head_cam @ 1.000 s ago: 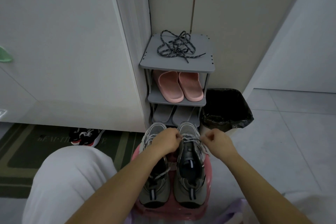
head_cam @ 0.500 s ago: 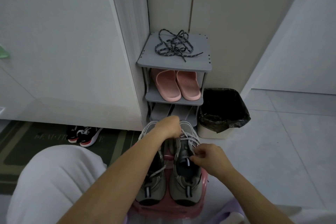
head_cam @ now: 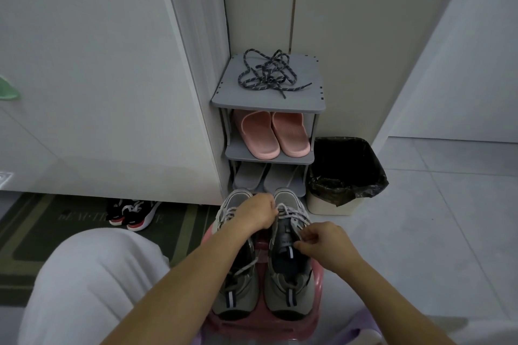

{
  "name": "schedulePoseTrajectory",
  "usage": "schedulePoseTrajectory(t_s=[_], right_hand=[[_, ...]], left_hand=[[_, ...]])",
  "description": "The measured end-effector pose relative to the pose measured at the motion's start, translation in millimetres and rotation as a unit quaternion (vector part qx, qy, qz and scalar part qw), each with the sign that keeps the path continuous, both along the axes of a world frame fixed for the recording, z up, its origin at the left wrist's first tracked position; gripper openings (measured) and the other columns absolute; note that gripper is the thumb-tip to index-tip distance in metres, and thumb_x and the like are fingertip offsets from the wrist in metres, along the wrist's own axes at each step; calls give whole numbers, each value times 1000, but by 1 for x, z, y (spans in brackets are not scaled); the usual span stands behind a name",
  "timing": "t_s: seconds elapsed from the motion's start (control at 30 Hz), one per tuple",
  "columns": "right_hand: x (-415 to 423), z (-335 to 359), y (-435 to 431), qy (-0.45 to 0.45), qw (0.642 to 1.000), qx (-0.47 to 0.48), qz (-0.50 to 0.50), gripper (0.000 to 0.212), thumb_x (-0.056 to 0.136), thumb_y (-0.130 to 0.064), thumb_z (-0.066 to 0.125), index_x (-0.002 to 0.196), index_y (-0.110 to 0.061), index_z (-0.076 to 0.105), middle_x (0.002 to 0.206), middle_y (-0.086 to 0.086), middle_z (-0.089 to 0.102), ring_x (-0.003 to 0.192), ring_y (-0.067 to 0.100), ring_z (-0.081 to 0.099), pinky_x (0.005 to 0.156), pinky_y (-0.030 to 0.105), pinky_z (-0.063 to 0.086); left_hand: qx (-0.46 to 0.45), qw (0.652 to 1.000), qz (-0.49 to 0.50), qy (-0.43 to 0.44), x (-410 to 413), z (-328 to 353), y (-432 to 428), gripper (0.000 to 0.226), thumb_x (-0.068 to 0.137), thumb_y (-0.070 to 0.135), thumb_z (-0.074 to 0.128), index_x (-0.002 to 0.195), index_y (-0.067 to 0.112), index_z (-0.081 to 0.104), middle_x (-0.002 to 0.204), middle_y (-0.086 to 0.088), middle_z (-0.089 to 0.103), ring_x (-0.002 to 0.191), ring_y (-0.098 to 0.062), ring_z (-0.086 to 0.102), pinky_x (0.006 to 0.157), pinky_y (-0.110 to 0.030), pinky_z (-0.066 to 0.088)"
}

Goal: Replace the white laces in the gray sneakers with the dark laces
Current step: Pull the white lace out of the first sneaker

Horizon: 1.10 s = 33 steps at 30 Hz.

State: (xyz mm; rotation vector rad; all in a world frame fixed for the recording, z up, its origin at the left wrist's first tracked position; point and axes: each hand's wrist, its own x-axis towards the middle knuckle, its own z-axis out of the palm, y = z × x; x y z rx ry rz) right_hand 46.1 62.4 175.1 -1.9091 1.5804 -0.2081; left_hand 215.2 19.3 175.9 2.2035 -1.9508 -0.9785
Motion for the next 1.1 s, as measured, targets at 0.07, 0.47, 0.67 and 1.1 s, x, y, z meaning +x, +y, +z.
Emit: schedulePoseTrajectory(t_s=[0.07, 0.47, 0.67, 1.1], right_hand=[[0, 1, 1, -10, 1000, 3, -1, 20, 82, -31, 68, 92, -14, 71, 78, -5, 63, 70, 7, 55, 57, 10, 38], [1, -2, 1, 2, 1000, 4, -7, 28, 83, -30, 67, 93, -4, 70, 92, 11, 70, 86, 22, 64, 76, 30, 50], [-4, -4, 2, -56, 996, 30, -57, 23, 81, -28, 70, 99, -14, 70, 88, -3, 65, 80, 8, 58, 72, 16, 45], [-7, -12, 4, -126, 983, 73, -117, 11, 78, -24, 73, 80, -21, 64, 76, -7, 65, 76, 10, 62, 68, 20, 48]], left_hand=[[-14, 1000, 4, -20, -1, 5, -5, 22, 96, 22, 48, 106, 6, 58, 113, -13, 62, 103, -28, 59, 80, -32, 44], [49, 999, -16, 8, 7, 10, -9, 20, 90, 32, 60, 89, 12, 63, 86, -5, 61, 79, -19, 56, 73, -27, 42], [-47, 998, 37, 20, 6, 3, 1, 18, 92, 27, 56, 95, 12, 65, 97, -6, 68, 90, -22, 62, 78, -29, 46], [10, 1000, 15, 25, 10, 3, 0, 21, 87, 34, 63, 73, 18, 60, 76, -1, 60, 73, -18, 56, 72, -28, 44]])
